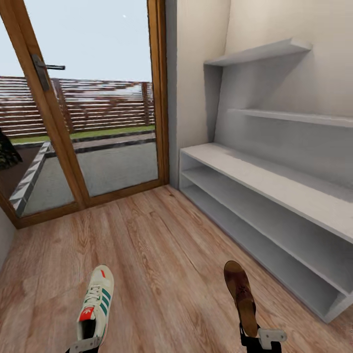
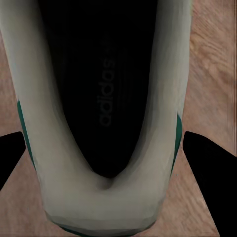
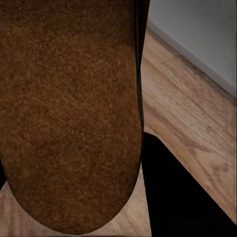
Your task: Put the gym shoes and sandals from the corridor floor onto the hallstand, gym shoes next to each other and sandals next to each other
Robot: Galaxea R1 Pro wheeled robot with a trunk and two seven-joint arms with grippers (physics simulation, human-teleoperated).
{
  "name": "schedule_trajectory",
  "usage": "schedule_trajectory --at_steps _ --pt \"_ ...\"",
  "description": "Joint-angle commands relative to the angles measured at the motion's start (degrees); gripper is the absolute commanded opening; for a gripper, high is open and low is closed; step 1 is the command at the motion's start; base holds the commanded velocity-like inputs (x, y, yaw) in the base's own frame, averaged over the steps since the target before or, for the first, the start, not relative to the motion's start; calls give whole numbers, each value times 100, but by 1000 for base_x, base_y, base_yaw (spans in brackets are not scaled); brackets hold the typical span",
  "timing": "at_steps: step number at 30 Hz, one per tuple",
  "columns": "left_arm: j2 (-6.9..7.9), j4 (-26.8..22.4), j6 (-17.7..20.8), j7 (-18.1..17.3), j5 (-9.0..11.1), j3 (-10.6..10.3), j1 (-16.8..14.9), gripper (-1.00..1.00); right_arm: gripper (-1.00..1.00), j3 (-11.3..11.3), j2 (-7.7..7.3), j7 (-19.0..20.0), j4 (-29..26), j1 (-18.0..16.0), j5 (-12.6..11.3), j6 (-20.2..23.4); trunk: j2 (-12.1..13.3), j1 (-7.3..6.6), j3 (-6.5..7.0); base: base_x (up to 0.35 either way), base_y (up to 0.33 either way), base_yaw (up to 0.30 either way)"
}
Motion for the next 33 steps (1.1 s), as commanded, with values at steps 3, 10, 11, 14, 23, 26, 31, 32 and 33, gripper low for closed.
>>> schedule_trajectory --at_steps 3,10,11,14,23,26,31,32,33 --pt "-2 2 -8 -68 48 22 -2 -100 -100 -1 1 -12 3 -4 5 -15 -2 -1 3 14 0 -255" --pt "-2 2 -8 -95 48 22 -2 -100 -100 -1 1 -12 4 -4 5 -15 -2 -1 21 3 0 -255" --pt "-2 2 -8 -96 48 22 -2 -100 -100 -1 1 -12 4 -4 5 -15 -2 -1 23 0 0 -255" --pt "-2 2 -8 -97 53 25 -2 -100 -100 -1 1 -12 4 -4 5 -15 -2 -1 31 8 0 -255" --pt "-2 2 -8 -98 65 30 -2 -100 -100 -1 1 -12 4 -4 5 -15 -2 -1 54 201 132 -255" --pt "-2 2 -8 -98 66 31 -2 -100 -100 -1 1 -12 3 -4 5 -15 -2 -1 61 278 229 -255" --pt "-2 2 -8 -98 66 31 -2 -100 -100 -1 1 -12 -3 -4 4 -11 -2 -1 74 280 234 -261" --pt "-2 2 -8 -98 66 31 -2 -100 -100 -1 1 -12 -3 -4 2 -10 -2 -1 76 281 234 -266" --pt "-2 2 -8 -98 66 31 -2 -100 -100 -1 4 -12 -4 -4 0 -10 -2 -1 79 281 234 -268"
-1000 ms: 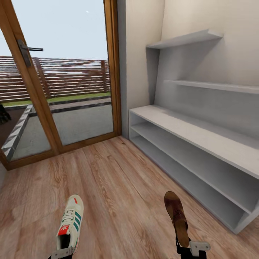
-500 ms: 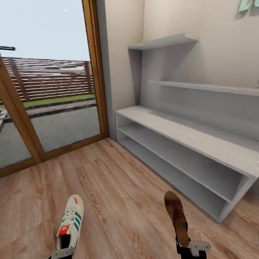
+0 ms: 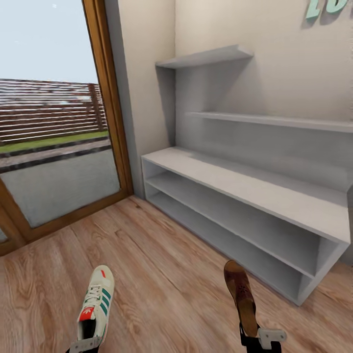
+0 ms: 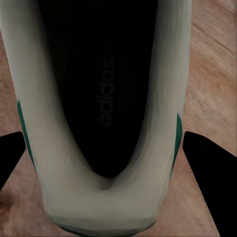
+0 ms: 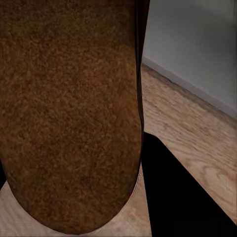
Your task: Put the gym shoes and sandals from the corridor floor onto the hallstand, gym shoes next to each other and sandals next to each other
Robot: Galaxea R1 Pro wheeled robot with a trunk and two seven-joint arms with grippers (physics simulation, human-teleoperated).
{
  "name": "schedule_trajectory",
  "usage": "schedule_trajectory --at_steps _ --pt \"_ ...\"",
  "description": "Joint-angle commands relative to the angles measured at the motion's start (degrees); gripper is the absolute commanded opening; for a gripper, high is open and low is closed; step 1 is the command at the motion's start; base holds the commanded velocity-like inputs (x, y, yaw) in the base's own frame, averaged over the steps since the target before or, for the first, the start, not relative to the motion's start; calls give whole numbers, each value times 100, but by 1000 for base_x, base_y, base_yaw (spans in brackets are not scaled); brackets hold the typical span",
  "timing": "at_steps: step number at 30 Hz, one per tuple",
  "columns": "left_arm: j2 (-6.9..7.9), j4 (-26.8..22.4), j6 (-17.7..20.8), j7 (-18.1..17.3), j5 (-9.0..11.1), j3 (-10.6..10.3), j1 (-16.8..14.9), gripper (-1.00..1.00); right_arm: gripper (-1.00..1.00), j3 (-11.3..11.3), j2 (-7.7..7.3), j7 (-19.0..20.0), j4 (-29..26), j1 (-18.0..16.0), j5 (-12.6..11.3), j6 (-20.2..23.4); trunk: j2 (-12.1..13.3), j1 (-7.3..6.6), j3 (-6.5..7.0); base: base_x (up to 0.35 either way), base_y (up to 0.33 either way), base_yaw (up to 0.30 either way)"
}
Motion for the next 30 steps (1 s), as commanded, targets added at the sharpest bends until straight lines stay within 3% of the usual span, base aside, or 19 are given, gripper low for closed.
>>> schedule_trajectory --at_steps 1,14,30 --pt "-2 5 -9 -62 51 20 -3 -100 -100 -4 0 -10 3 -4 3 -13 -2 2 -3 281 234 -270" --pt "-2 5 -9 -62 52 20 -3 -100 -100 -4 5 -10 2 -4 0 -11 -2 2 0 266 243 -280" --pt "-2 5 -9 -71 60 20 -3 -100 -100 -4 7 -10 2 -4 0 -10 -2 2 0 16 273 -283"
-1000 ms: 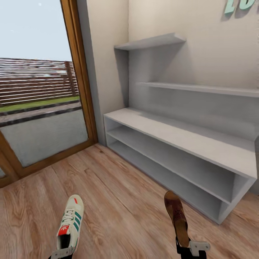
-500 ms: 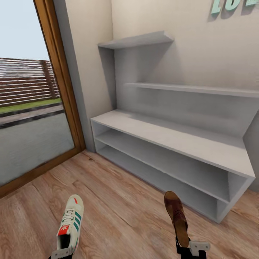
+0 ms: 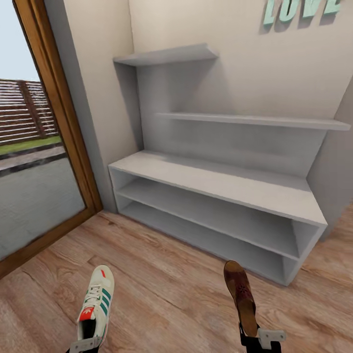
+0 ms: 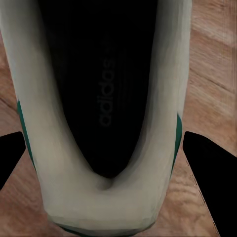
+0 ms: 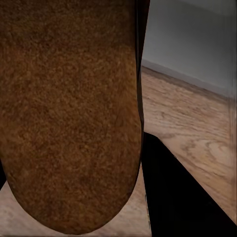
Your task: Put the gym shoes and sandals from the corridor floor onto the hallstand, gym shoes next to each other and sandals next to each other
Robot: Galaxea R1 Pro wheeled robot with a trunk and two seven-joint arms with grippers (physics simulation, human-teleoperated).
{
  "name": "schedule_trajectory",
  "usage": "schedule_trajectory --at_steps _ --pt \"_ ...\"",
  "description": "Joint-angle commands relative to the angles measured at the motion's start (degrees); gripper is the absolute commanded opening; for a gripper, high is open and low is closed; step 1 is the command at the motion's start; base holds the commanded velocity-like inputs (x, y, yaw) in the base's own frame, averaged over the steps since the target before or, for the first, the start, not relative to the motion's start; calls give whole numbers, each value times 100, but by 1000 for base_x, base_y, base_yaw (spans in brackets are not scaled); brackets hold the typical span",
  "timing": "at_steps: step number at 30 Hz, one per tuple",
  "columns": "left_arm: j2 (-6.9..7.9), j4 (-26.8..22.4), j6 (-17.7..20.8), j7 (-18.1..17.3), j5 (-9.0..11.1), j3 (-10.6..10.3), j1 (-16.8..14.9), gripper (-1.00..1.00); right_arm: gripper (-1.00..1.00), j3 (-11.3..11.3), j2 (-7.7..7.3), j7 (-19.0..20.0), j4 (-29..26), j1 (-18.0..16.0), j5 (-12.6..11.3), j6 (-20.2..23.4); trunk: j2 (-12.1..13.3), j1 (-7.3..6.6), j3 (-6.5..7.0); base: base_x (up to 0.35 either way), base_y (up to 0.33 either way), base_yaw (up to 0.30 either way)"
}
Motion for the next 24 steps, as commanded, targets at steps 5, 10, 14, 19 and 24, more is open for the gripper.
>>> schedule_trajectory --at_steps 5,10,14,19,24 --pt "-2 4 -8 -63 46 21 -2 -100 -100 -2 1 -11 5 -4 2 -14 -2 -1 -5 0 37 -283" --pt "-2 4 -8 -63 42 21 -2 -100 -100 -2 1 -11 5 -4 2 -14 -2 -1 -5 0 7 -283" --pt "-2 4 -8 -62 42 21 -2 -100 -100 -2 1 -11 5 -4 2 -14 -2 -1 -5 0 2 -283" --pt "-2 4 -8 -62 42 20 -2 -100 -100 -2 1 -11 5 -4 2 -14 -2 -1 -5 0 0 -283" --pt "-2 4 -8 -63 42 21 -2 -100 -100 -2 1 -11 5 -4 2 -14 -2 -1 -5 0 0 -283"
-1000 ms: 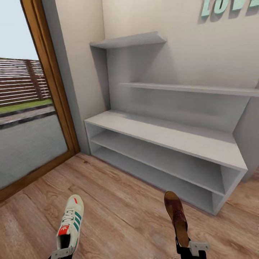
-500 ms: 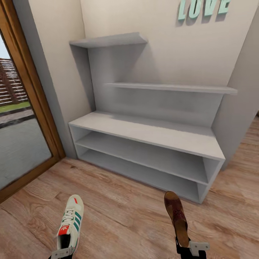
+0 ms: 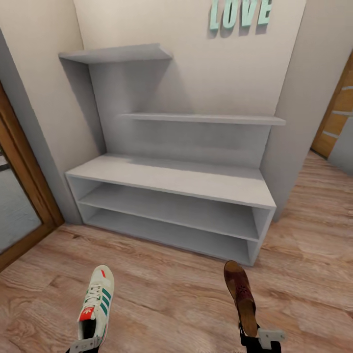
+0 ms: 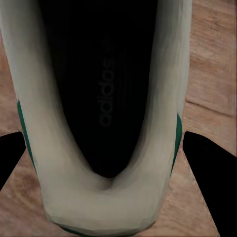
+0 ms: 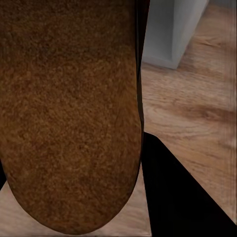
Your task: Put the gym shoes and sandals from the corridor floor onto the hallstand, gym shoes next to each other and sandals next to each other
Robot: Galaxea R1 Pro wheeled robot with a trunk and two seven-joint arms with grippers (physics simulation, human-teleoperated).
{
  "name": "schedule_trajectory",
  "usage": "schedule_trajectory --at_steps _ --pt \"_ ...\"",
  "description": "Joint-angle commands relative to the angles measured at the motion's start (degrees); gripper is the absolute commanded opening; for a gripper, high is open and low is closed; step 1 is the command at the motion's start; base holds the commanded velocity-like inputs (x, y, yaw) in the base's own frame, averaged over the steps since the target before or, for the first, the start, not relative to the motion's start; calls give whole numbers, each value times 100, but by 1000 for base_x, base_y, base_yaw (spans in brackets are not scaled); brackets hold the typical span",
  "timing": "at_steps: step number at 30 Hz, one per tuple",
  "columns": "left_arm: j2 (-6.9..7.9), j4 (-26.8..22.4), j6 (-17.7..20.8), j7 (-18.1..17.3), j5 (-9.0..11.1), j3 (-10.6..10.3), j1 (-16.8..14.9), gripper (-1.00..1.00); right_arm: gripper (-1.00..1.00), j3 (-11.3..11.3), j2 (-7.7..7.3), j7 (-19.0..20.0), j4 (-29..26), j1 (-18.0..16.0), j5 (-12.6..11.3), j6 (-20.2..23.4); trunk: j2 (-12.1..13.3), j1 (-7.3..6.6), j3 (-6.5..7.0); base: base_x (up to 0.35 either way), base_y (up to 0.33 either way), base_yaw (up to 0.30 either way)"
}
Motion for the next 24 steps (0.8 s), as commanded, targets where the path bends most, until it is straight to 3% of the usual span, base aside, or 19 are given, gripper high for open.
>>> schedule_trajectory --at_steps 1,16,24 --pt "-2 2 -7 -63 50 21 -2 -100 -100 -1 1 -11 5 -5 5 -14 -2 -1 -5 0 0 -283" --pt "-2 2 -7 -63 51 16 -2 -100 -100 -1 1 -11 5 -5 5 -14 -2 -1 -5 -7 0 -283" --pt "-2 2 -7 -63 50 17 -2 -100 -100 -1 1 -11 5 -5 5 -14 -2 -1 -5 -238 0 -283"
